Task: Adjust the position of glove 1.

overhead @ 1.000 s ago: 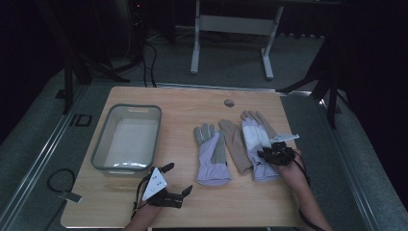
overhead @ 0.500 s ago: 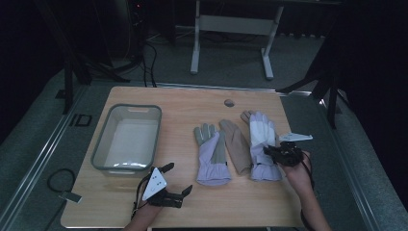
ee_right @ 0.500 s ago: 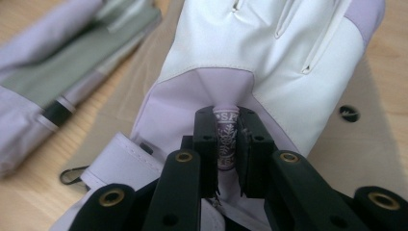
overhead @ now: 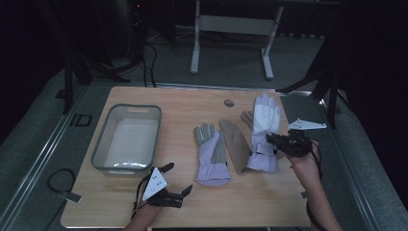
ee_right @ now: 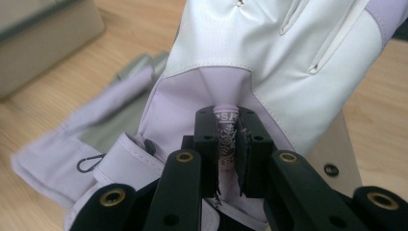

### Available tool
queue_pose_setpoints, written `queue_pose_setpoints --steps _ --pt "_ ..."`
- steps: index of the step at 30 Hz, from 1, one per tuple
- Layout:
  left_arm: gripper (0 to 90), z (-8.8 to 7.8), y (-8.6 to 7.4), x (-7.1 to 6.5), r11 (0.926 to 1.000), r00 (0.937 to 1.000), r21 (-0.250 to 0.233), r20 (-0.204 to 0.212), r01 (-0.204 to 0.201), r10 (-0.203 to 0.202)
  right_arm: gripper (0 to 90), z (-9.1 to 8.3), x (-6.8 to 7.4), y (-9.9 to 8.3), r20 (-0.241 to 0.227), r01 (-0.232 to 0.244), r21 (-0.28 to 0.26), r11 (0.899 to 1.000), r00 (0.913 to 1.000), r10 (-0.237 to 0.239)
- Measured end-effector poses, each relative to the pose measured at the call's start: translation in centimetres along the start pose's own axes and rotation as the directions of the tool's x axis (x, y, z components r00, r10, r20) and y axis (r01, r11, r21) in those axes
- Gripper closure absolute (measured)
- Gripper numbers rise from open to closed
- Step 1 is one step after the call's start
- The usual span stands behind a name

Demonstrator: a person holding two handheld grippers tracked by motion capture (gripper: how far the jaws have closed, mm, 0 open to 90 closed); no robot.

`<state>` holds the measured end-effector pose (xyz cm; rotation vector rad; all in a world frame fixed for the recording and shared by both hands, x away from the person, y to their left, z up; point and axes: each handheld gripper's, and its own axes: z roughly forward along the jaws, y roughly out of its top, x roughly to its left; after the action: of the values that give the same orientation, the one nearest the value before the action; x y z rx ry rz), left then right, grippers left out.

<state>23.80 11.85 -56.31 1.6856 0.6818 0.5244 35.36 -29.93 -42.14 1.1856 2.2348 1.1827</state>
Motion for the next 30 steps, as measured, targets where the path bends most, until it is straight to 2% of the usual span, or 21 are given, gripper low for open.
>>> queue_pose_setpoints --steps 5,9,14,16,19,24,29,30 --pt "0.8 0.0 0.0 0.0 1.0000 1.0000 -0.003 -0.004 -0.001 0.001 80.8 -0.1 2.4 2.1 -0.019 -0.004 -0.017 1.000 0.9998 0.003" --pt "0.8 0.0 0.0 0.0 1.0000 1.0000 -0.002 -0.005 -0.003 0.003 80.8 0.7 4.5 3.4 -0.065 -0.038 -0.017 0.999 0.9972 0.037" --pt "0.8 0.0 0.0 0.0 1.0000 1.0000 -0.004 -0.006 -0.004 0.004 80.6 2.7 7.6 3.5 -0.094 -0.074 0.006 0.997 0.9928 0.074" --pt "0.8 0.0 0.0 0.0 1.0000 1.0000 -0.006 -0.004 -0.004 0.004 80.6 3.7 8.9 3.2 -0.074 -0.062 0.029 0.998 0.9952 0.064" --pt "0.8 -0.1 -0.1 0.0 0.9999 1.0000 -0.012 0.002 -0.002 0.002 80.6 5.5 10.5 2.8 -0.068 -0.055 0.070 0.996 0.9959 0.059" --pt "0.7 -0.2 -0.1 0.0 0.9999 1.0000 -0.012 0.007 0.002 -0.002 80.6 7.8 12.1 2.0 -0.072 -0.063 0.129 0.990 0.9948 0.072" --pt "0.7 -0.1 -0.1 0.0 0.9999 1.0000 -0.011 0.007 0.003 -0.003 80.5 9.4 12.5 1.7 -0.040 -0.040 0.175 0.984 0.9981 0.048" --pt "0.7 -0.1 -0.1 0.0 0.9999 1.0000 -0.011 0.007 0.005 -0.005 80.5 9.8 12.5 1.7 -0.031 -0.020 0.185 0.982 0.9992 0.026"
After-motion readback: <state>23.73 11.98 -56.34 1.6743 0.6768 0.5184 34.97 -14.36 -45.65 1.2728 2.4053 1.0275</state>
